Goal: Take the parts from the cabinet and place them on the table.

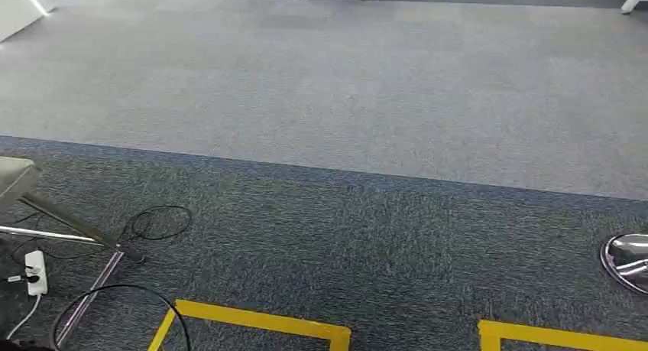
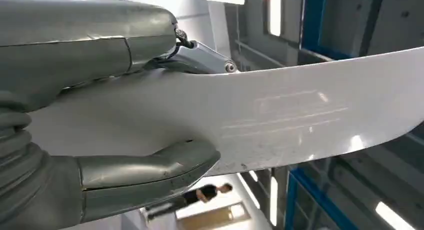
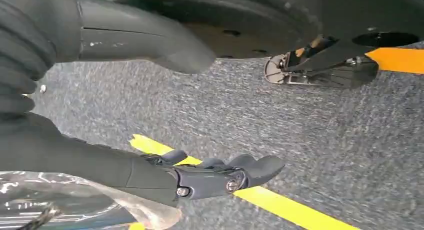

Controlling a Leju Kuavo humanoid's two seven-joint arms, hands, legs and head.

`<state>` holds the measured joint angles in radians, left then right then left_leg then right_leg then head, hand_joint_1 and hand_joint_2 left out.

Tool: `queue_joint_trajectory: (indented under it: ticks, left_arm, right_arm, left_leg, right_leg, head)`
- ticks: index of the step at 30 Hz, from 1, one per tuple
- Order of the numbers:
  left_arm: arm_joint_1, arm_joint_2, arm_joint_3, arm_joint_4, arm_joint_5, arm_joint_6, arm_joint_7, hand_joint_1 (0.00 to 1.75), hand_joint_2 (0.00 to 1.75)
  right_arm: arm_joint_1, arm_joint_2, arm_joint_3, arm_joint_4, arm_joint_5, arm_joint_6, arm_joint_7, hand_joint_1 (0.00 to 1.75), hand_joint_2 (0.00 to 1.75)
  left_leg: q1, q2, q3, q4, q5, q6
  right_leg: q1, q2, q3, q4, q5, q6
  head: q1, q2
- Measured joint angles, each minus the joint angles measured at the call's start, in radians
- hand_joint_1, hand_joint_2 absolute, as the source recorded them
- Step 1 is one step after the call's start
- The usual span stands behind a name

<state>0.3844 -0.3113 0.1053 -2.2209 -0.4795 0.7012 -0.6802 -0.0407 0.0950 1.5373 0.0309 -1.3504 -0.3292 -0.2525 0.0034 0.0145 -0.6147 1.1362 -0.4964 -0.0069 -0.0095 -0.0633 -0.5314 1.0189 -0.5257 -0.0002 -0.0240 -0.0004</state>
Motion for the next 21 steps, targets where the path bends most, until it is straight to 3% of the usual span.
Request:
queue_joint_trajectory:
  ticks: [1, 2, 5, 6, 8, 9, 11, 12, 13, 15, 16, 17, 18, 21]
  left_arm:
    - [-0.001, -0.001, 0.001, -0.005, -0.002, 0.0, 0.0, 1.75, 1.75]
    - [-0.004, -0.001, 0.002, -0.007, -0.003, 0.0, 0.0, 1.75, 1.75]
    - [-0.004, -0.002, 0.007, -0.014, -0.013, 0.0, 0.0, 1.75, 1.75]
    - [-0.004, -0.002, 0.008, -0.019, -0.023, 0.0, 0.0, 1.75, 1.75]
    - [-0.008, -0.004, 0.009, -0.025, -0.042, 0.0, 0.0, 1.75, 1.75]
    - [-0.009, -0.004, 0.01, -0.027, -0.048, 0.0, 0.0, 1.75, 1.75]
    - [-0.009, -0.004, 0.009, -0.027, -0.055, 0.0, 0.0, 1.75, 1.75]
    - [-0.009, -0.004, 0.01, -0.027, -0.056, -0.001, 0.0, 1.75, 1.75]
    - [-0.009, -0.004, 0.01, -0.027, -0.057, -0.001, 0.0, 1.75, 1.75]
    - [-0.009, -0.004, 0.01, -0.027, -0.057, -0.001, 0.0, 1.75, 1.75]
    - [-0.009, -0.004, 0.01, -0.027, -0.057, -0.001, 0.0, 1.75, 1.75]
    - [-0.01, -0.004, 0.01, -0.027, -0.057, -0.001, 0.0, 1.75, 1.75]
    - [-0.01, -0.003, 0.009, -0.028, -0.057, -0.001, 0.0, 1.75, 1.75]
    - [-0.01, -0.002, 0.01, -0.03, -0.06, 0.0, 0.0, 1.75, 1.75]
  right_arm:
    - [0.0, 0.0, 0.0, 0.0, 0.0, 0.0, 0.0, 0.0, 1.75]
    - [0.0, 0.0, 0.0, 0.001, 0.001, -0.001, 0.0, 0.0, 1.75]
    - [0.0, 0.0, 0.0, 0.003, 0.002, -0.002, 0.0, 0.0, 1.75]
    - [-0.002, 0.0, 0.0, 0.004, 0.002, -0.003, 0.0, 0.0, 1.75]
    - [-0.006, 0.0, 0.0, 0.004, 0.008, -0.002, -0.002, 0.0, 1.75]
    - [-0.008, 0.0, 0.0, 0.004, 0.017, 0.001, -0.002, 0.0, 1.75]
    - [-0.008, -0.005, 0.0, 0.004, 0.027, 0.007, -0.004, 0.0, 1.75]
    - [-0.007, -0.006, 0.0, 0.004, 0.029, 0.011, -0.001, 0.0, 1.75]
    - [-0.004, -0.006, 0.001, 0.004, 0.031, 0.013, -0.002, 0.0, 1.75]
    - [-0.005, -0.007, 0.001, 0.004, 0.032, 0.015, -0.002, 0.0, 1.75]
    - [-0.002, -0.007, 0.001, 0.004, 0.032, 0.015, -0.002, 0.0, 1.75]
    - [-0.002, -0.007, 0.001, 0.003, 0.032, 0.018, -0.002, 0.0, 1.75]
    - [-0.003, -0.007, 0.002, 0.003, 0.032, 0.018, -0.002, 0.0, 1.75]
    - [-0.005, -0.007, 0.003, 0.003, 0.032, 0.019, -0.002, 0.0, 1.75]
  left_leg:
    - [-0.003, 0.041, 0.043, -0.083, 0.021, 0.006]
    - [-0.017, 0.07, 0.05, -0.1, 0.001, 0.013]
    - [-0.017, 0.034, 0.041, -0.101, 0.004, 0.029]
    - [-0.013, 0.021, 0.046, -0.112, 0.009, 0.036]
    - [-0.003, 0.008, 0.057, -0.123, 0.018, 0.048]
    - [-0.003, -0.003, 0.055, -0.122, 0.018, 0.051]
    - [-0.007, -0.027, 0.055, -0.121, 0.017, 0.054]
    - [-0.008, -0.041, 0.055, -0.121, 0.016, 0.054]
    - [-0.008, -0.057, 0.057, -0.12, 0.016, 0.054]
    - [-0.005, -0.087, 0.063, -0.118, 0.013, 0.05]
    - [-0.004, -0.099, 0.064, -0.114, 0.009, 0.044]
    - [-0.011, -0.11, 0.058, -0.106, 0.005, 0.038]
    - [-0.009, -0.122, 0.05, -0.1, 0.006, 0.035]
    - [-0.004, -0.156, 0.041, -0.104, 0.013, 0.021]
  right_leg:
    - [0.002, -0.008, 0.004, 0.0, -0.002, 0.003]
    - [0.009, -0.015, 0.005, 0.0, -0.006, 0.009]
    - [0.009, -0.041, 0.014, -0.007, -0.008, 0.021]
    - [0.012, -0.052, 0.022, -0.01, -0.012, 0.029]
    - [0.009, 0.035, -0.005, 0.041, -0.047, 0.036]
    - [0.009, 0.059, -0.046, 0.123, -0.088, 0.037]
    - [0.01, 0.068, -0.126, 0.279, -0.146, 0.04]
    - [0.01, 0.068, -0.148, 0.31, -0.143, 0.04]
    - [0.009, 0.069, -0.144, 0.291, -0.115, 0.039]
    - [0.005, 0.081, -0.083, 0.14, -0.015, 0.04]
    - [-0.002, 0.12, -0.043, 0.044, 0.03, 0.044]
    - [-0.008, 0.179, -0.034, 0.019, 0.011, 0.047]
    - [-0.01, 0.174, -0.019, 0.008, 0.007, 0.038]
    - [-0.007, 0.14, -0.017, 0.007, 0.008, 0.023]
  head:
    - [0.0, 0.0]
    - [0.0, 0.0]
    - [0.001, 0.0]
    - [0.001, 0.0]
    - [0.01, 0.0]
    - [0.014, 0.0]
    - [0.013, 0.0]
    - [0.013, 0.0]
    - [0.013, 0.0]
    - [0.013, 0.0]
    - [0.014, 0.0]
    - [0.016, 0.0]
    - [0.013, 0.0]
    - [0.014, 0.0]
